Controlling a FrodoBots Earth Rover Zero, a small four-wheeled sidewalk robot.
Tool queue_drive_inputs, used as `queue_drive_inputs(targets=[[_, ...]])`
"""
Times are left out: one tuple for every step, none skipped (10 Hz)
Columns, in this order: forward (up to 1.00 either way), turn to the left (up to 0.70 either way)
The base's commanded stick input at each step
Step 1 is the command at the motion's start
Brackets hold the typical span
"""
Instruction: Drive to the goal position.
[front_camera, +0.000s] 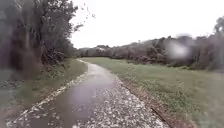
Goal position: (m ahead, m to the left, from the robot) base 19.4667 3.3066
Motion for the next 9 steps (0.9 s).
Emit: queue_drive_inputs(targets=[[0.7,0.0],[0.7,0.0],[0.7,0.0],[0.7,0.0],[0.7,0.0],[0.7,0.0],[0.7,0.0],[0.7,0.0],[0.7,0.0]])
